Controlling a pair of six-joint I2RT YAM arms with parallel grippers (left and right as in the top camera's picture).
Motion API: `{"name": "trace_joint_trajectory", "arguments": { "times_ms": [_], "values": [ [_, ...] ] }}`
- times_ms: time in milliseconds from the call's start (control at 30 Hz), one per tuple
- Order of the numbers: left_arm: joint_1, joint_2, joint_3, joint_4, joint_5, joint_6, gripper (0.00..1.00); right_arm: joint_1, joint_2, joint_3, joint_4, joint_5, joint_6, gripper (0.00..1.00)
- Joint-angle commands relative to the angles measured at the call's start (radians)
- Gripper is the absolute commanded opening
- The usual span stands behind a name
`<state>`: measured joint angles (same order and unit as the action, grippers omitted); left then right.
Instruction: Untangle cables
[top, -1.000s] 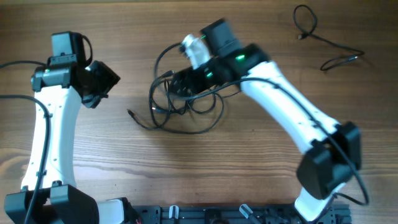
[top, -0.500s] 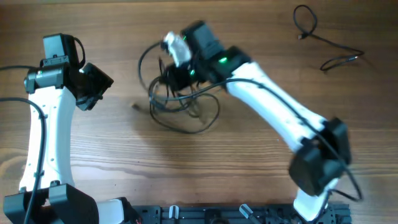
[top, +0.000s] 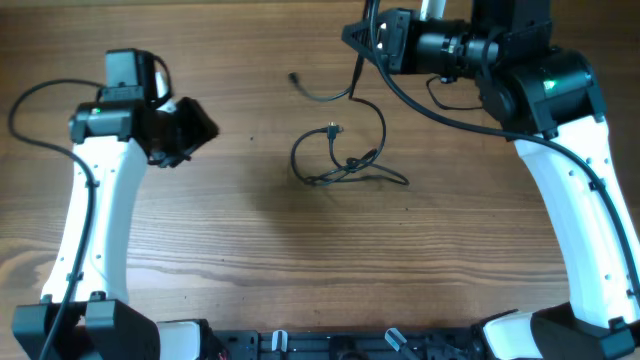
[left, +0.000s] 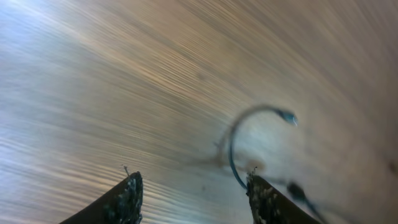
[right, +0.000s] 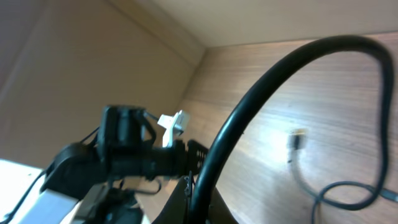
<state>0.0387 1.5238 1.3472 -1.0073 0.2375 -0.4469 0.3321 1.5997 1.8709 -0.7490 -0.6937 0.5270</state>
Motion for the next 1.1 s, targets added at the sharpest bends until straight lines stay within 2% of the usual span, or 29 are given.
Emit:
{"name": "trace_joint_trajectory", "arguments": {
  "times_ms": [0, 33, 133, 200, 333, 400, 500, 567, 633, 667, 700, 767, 900, 1067],
  "values": [
    [-0.147, 0.025, -0.08, 0.076, 0.092, 0.198, 0.64, 0.003, 0.027, 0.001, 0.002, 0.054, -0.029, 0.04],
    [-0.184, 0.026, -0.103, 0.11, 0.114, 0.228, 0.65, 0.001, 0.027, 0.001, 0.0, 0.054, -0.029, 0.04],
    [-0.277, 0.021, -0.137, 0.216, 0.464, 0.524, 0.69, -0.001, 0.029, 0.001, -0.027, 0.054, -0.03, 0.04],
    [-0.279, 0.021, -0.137, 0.251, 0.545, 0.575, 0.74, -0.001, 0.029, 0.001, -0.044, 0.054, -0.03, 0.04],
    [-0.346, 0.065, -0.137, 0.303, 0.503, 0.605, 0.72, -0.001, 0.029, 0.001, -0.066, 0.054, -0.03, 0.04],
    [-0.399, 0.129, -0.137, 0.362, 0.424, 0.604, 0.7, -0.001, 0.029, 0.001, -0.084, 0.053, -0.03, 0.04],
    [-0.461, 0.228, -0.137, 0.463, 0.396, 0.604, 0.69, -0.001, 0.029, 0.001, -0.101, 0.053, -0.03, 0.04],
    [-0.475, 0.274, -0.137, 0.511, 0.303, 0.603, 0.59, -0.001, 0.029, 0.001, -0.108, 0.053, -0.031, 0.04],
    [-0.472, 0.293, -0.137, 0.53, 0.262, 0.597, 0.44, -0.001, 0.029, 0.001, -0.109, 0.054, -0.031, 0.04],
    [-0.468, 0.292, -0.137, 0.529, 0.253, 0.597, 0.35, -0.001, 0.029, 0.001, -0.109, 0.054, -0.032, 0.04],
    [-0.463, 0.292, -0.137, 0.528, 0.243, 0.594, 0.19, -0.001, 0.029, 0.001, -0.109, 0.054, -0.035, 0.04],
    [-0.449, 0.284, -0.136, 0.528, 0.243, 0.564, 0.05, -0.001, 0.029, 0.001, -0.108, 0.055, -0.055, 0.04],
    [-0.38, 0.171, -0.126, 0.464, 0.248, 0.519, 0.06, -0.004, 0.029, 0.001, -0.136, 0.176, -0.056, 0.04],
    [-0.244, -0.006, -0.126, 0.311, 0.243, 0.518, 0.11, -0.043, 0.034, 0.001, -0.248, 0.734, -0.023, 0.04]
  ]
}}
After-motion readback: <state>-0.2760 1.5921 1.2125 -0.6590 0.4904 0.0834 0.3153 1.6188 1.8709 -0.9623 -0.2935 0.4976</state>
